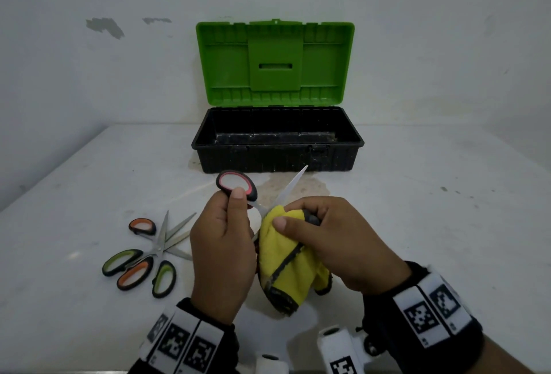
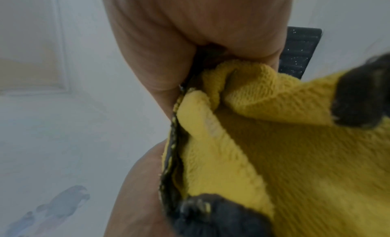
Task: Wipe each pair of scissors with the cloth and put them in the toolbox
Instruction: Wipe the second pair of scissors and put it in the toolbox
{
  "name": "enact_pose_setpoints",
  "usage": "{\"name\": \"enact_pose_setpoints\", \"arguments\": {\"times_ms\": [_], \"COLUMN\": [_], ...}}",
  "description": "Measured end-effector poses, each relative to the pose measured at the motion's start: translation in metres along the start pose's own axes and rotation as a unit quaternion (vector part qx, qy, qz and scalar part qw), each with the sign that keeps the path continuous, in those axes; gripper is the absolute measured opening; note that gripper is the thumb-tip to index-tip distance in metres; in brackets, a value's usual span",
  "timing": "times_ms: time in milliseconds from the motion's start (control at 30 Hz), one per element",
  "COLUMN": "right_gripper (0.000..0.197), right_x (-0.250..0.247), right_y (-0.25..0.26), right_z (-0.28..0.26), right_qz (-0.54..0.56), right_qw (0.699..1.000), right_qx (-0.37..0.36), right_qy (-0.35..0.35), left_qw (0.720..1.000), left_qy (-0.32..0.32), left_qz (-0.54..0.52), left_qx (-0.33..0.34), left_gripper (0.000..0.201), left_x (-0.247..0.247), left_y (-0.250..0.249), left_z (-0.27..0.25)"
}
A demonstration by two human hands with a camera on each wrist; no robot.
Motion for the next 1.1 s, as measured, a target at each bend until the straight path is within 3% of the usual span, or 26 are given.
{"name": "enact_pose_setpoints", "arguments": {"times_ms": [433,567,700,933,1100], "right_gripper": [0.008,0.009,0.008,0.023,0.043], "right_x": [-0.034,-0.063,-0.085,-0.078,-0.077], "right_y": [-0.016,-0.033,-0.043,-0.055,-0.017], "right_z": [0.0,0.01,0.022,0.034,0.017], "right_qz": [-0.042,-0.063,-0.067,-0.26,-0.325], "right_qw": [0.999,0.995,0.991,0.962,0.942], "right_qx": [0.018,0.048,0.073,0.053,-0.005], "right_qy": [-0.006,-0.053,-0.095,-0.057,-0.086], "left_qw": [0.992,0.98,0.974,0.953,0.938], "left_qy": [-0.041,-0.088,-0.086,-0.08,-0.087], "left_qz": [-0.027,-0.055,-0.082,-0.113,-0.147], "left_qx": [-0.115,-0.17,-0.193,-0.268,-0.302], "left_gripper": [0.04,0.04,0.033,0.026,0.022], "left_x": [-0.012,-0.027,-0.026,-0.014,-0.008], "left_y": [0.022,0.031,0.031,0.048,0.046], "left_z": [0.009,0.022,0.029,0.022,0.018]}}
Point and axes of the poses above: each hand's wrist, its own z-axis towards the middle knuckle, its own x-axis out of the palm, y = z × x, the point moved 9 cm from there along z, towards the middle knuckle, and after that the axes turned 15 degrees about -y, right-handed, at the moved point
